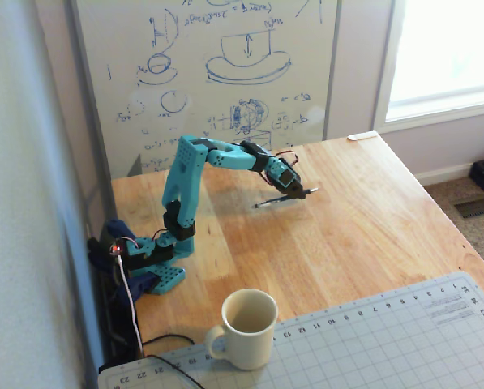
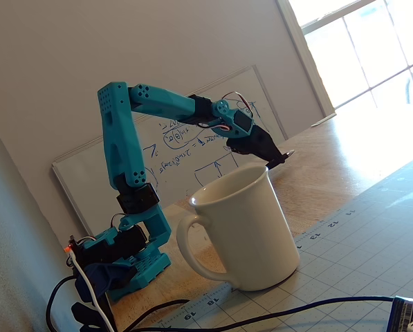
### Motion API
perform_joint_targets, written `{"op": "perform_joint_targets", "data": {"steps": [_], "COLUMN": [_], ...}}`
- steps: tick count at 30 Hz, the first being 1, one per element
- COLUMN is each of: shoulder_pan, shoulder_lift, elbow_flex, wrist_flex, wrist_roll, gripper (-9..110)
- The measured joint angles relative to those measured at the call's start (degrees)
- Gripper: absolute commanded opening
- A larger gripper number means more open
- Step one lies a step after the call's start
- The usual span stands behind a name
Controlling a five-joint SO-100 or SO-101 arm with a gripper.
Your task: Grasp a pen and put it in a mug.
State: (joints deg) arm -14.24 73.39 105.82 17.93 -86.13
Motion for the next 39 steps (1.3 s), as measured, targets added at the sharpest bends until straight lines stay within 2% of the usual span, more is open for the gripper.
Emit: {"op": "perform_joint_targets", "data": {"steps": [8,13,27,31,39], "shoulder_pan": [7.12,14.41,37.00,44.38,51.86], "shoulder_lift": [12.66,23.55,45.88,51.42,60.38], "elbow_flex": [0.00,4.04,32.61,35.95,44.12], "wrist_flex": [0.00,-6.42,-55.02,-59.33,-60.38], "wrist_roll": [0.00,0.00,-0.79,-7.03,-26.54], "gripper": [1,1,1,1,1]}}
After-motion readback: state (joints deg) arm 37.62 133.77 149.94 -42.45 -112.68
